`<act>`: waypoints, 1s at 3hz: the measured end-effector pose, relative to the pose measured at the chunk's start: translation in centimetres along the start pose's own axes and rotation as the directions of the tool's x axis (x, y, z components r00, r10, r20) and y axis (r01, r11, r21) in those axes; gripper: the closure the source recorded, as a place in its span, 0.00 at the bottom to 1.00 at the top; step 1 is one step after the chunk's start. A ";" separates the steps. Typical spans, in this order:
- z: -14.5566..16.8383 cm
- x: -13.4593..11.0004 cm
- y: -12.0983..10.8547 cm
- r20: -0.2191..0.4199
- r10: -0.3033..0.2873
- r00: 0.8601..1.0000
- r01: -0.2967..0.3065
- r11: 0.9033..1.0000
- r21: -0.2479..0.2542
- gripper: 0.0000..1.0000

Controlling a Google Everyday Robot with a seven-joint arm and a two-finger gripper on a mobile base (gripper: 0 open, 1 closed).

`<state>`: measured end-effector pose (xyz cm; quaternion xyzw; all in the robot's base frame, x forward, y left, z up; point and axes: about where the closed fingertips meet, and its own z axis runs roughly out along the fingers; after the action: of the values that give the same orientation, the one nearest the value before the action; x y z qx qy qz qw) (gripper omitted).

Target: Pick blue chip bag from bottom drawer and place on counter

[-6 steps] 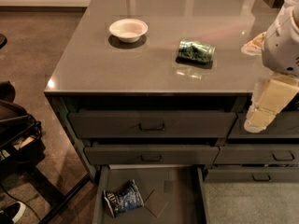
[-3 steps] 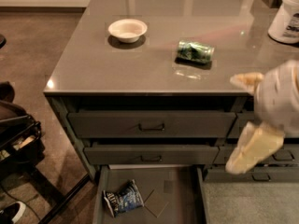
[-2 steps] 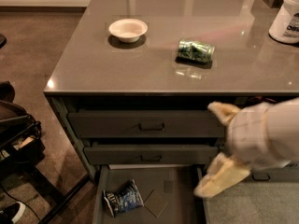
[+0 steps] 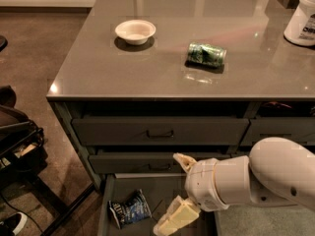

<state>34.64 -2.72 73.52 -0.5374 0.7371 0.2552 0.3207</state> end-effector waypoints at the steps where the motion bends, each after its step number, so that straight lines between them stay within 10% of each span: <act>1: 0.0 0.0 0.0 -0.001 -0.001 1.000 0.001 1.000 0.000 0.00; 3: 6.6 5.3 3.0 0.090 -0.002 0.996 -0.001 0.999 0.035 0.00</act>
Offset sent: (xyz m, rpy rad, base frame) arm -0.0145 0.0067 -0.1170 0.1070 -0.1347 -0.2100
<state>31.94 -0.41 65.23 -0.5198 0.7261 0.2661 0.3631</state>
